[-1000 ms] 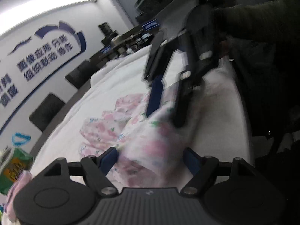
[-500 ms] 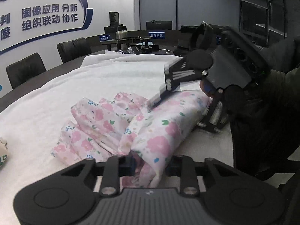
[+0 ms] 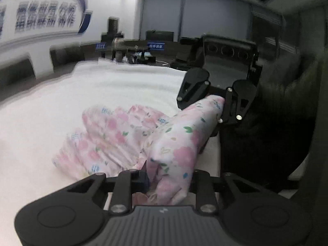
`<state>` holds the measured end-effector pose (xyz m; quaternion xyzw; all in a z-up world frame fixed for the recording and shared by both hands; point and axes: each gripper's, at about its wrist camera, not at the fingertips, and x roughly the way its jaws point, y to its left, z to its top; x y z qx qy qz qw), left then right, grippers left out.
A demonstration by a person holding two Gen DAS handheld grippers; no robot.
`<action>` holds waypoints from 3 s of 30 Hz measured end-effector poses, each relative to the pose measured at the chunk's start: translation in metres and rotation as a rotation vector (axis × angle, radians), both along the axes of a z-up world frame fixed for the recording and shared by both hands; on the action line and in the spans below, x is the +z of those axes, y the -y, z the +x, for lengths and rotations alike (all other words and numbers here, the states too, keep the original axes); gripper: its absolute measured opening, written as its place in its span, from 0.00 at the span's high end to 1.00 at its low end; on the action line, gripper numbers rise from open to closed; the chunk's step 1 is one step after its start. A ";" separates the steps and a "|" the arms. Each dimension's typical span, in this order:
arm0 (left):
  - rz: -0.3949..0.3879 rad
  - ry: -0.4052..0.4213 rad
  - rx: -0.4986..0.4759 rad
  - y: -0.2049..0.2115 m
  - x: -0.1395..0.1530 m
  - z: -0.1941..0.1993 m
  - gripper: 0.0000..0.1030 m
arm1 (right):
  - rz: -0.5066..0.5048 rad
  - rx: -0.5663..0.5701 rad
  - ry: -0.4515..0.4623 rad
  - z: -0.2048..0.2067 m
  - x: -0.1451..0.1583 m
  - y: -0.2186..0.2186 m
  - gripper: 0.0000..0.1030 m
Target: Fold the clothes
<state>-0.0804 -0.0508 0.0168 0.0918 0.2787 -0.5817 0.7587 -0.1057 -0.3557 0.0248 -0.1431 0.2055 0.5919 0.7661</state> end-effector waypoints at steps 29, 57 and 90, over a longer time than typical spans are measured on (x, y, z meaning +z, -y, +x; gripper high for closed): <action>-0.102 -0.327 0.777 -0.006 0.004 0.084 0.14 | 0.354 -1.031 -0.449 0.022 -0.010 0.043 0.40; -0.120 -0.523 0.712 -0.004 -0.007 0.101 0.79 | 0.357 -1.029 -0.622 0.057 -0.035 0.006 0.80; -0.176 -0.464 0.739 -0.106 -0.009 0.033 0.54 | 0.287 -0.915 -0.580 0.036 -0.029 -0.064 0.81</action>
